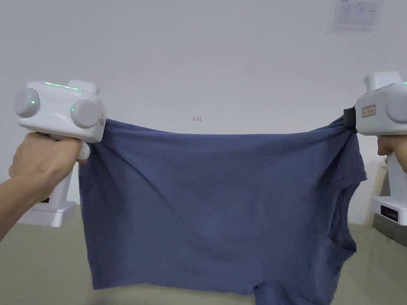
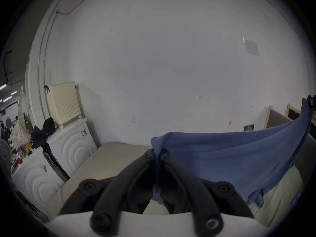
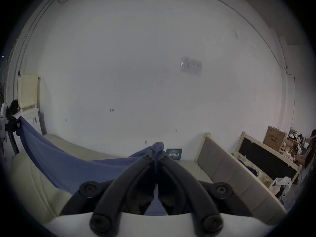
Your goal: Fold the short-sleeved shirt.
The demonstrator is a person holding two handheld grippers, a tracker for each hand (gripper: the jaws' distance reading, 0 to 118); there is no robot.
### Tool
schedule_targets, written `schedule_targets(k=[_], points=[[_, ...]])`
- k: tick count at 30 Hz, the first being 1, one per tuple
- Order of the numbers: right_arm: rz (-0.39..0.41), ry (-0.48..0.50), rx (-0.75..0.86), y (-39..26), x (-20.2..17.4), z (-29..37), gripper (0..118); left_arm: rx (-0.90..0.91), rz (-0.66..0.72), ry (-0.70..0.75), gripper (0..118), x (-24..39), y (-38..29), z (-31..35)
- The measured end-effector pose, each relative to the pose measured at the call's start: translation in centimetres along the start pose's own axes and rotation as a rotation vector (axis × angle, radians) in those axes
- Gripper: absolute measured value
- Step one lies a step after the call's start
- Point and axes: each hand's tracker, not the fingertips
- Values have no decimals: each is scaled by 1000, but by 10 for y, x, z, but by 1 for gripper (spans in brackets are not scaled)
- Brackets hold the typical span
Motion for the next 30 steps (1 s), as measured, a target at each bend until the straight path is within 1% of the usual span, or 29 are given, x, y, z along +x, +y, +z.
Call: schedule_targets(k=[1,2,3,5,8,10,11,13,16,17,18,19,20,21,24,26,28,30], points=[[4,6,-12,-13,-2,-4,3,-28,-14,-4,4,3,-11,-6],[2,13,-33,-29,-4,-5,3,-33,0,-15,4,5,-26,-13],[-23,33,-48,-44,-4,-6,3,-73,-24,-20,4,8,-41,-17],[-14,44,-89,-77,-8,-6,3,-102,-17,-49,4,8,-72,-22],[-6,87,-150,-124,-13,6,3,-163,21,-71,4,5,-120,-18],[-23,100,-179,-161,-17,25,3,-200,-1,-84,4,0,-154,-9],[-31,127,-209,-178,-17,36,3,-238,-29,-88,4,-4,-170,-1],[-24,130,-233,-211,-19,65,3,-267,-61,-89,4,-11,-204,19],[-52,154,-279,-259,-19,110,3,-305,-58,-109,4,-28,-255,44],[-28,170,-324,-273,-18,123,3,-309,-49,-116,4,-32,-271,55],[-43,159,-308,-287,-16,137,3,-340,-54,-123,4,-36,-285,66],[-68,150,-332,-301,-14,154,3,-355,-36,-135,4,-40,-302,80],[-108,163,-360,-315,-11,171,3,-383,-35,-145,4,-45,-316,93],[-133,159,-371,-326,-7,181,3,-385,-23,-144,4,-50,-328,103],[-151,165,-411,-362,4,223,3,-415,6,-167,4,-65,-363,141],[-154,159,-437,-388,8,253,3,-430,10,-180,4,-75,-382,163],[-144,164,-458,-404,13,275,3,-436,14,-187,4,-83,-395,190],[-152,165,-471,-418,18,302,3,-442,15,-197,4,-93,-407,210]])
